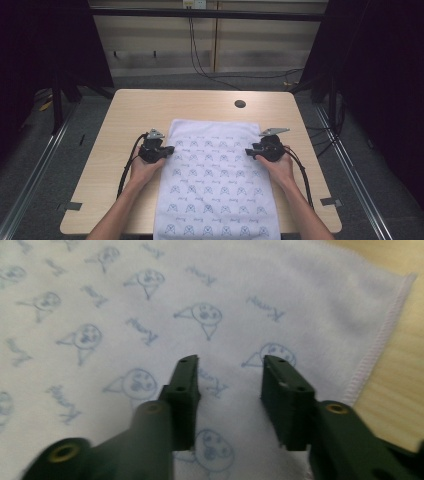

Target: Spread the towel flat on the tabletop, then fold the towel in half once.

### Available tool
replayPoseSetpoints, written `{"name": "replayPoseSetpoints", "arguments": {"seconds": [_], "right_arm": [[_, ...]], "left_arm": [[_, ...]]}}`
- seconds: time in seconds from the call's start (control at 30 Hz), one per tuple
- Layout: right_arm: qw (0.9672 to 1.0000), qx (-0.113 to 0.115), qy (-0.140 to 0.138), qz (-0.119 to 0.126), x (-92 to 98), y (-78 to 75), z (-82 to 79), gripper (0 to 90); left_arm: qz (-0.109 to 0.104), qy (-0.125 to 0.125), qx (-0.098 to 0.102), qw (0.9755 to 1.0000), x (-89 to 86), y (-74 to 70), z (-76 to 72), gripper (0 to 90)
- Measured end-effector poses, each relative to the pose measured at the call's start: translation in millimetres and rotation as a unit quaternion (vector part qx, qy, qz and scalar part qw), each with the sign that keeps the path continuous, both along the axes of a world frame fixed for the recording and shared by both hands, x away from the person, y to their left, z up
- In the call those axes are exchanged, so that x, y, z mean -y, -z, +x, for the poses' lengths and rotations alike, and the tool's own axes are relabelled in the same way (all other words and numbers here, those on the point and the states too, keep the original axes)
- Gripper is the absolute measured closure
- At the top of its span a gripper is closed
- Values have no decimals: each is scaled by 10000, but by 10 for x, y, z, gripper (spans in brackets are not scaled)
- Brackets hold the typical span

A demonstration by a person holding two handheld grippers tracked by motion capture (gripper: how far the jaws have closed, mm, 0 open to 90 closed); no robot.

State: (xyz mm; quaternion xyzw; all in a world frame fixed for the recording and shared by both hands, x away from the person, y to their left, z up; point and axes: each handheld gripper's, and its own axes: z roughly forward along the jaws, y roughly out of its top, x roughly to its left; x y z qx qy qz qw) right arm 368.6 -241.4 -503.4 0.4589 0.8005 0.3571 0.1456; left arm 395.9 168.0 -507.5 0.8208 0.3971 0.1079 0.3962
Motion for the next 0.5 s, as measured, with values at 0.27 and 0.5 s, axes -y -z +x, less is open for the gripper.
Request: {"name": "replayPoseSetpoints", "arguments": {"seconds": [0.27, 0.5], "right_arm": [[9997, -3, -99, -240, -16, -12, -42, 718], [9993, -122, -313, -169, 30, -30, -243, 695]], "left_arm": [[7, 156, -39, 9999, -4, -9, -57, 900], [139, 490, -41, 9987, -36, -32, -268, 900]]}}
